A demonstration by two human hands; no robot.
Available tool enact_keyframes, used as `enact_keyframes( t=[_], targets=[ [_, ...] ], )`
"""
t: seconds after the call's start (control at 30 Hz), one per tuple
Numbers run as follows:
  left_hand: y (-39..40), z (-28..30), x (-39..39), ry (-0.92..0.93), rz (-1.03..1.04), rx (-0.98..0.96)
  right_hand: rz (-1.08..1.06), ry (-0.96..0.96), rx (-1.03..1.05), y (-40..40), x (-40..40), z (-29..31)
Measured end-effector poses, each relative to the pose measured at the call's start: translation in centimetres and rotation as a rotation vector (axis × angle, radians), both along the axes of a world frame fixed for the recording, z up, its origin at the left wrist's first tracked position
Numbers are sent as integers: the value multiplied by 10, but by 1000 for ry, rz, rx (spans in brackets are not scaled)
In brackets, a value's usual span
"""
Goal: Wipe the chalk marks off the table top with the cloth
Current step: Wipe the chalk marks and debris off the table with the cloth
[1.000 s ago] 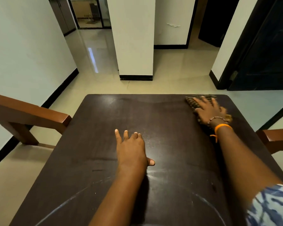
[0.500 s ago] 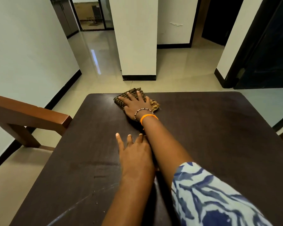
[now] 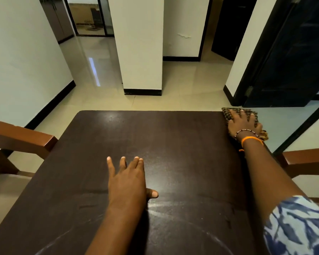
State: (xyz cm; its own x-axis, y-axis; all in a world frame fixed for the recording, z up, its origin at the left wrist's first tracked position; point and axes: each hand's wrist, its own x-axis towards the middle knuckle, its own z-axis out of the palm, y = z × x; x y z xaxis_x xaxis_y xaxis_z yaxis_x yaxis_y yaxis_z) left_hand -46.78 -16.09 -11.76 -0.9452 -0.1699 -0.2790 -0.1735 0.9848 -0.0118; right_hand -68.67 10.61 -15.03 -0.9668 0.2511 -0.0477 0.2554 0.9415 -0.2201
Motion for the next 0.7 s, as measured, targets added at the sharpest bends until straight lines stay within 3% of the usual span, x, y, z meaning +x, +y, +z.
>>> enact_keyframes(
  t=[0.1,0.3,0.4,0.5,0.7],
  targets=[
    [1,-1,3,-6,4,-14,65,15,4,-34,6,-2],
    [5,8,0,-34,-20,-72,644,26,-7,-170,63,-5],
    [6,10,2,-33,-14,-62,811,22,3,-171,97,-3],
    [7,9,6,-34,-24,-70,715,68,35,-116,100,-4],
    [7,7,18,88,-50,-44,20,12,0,3,100,0]
  ],
)
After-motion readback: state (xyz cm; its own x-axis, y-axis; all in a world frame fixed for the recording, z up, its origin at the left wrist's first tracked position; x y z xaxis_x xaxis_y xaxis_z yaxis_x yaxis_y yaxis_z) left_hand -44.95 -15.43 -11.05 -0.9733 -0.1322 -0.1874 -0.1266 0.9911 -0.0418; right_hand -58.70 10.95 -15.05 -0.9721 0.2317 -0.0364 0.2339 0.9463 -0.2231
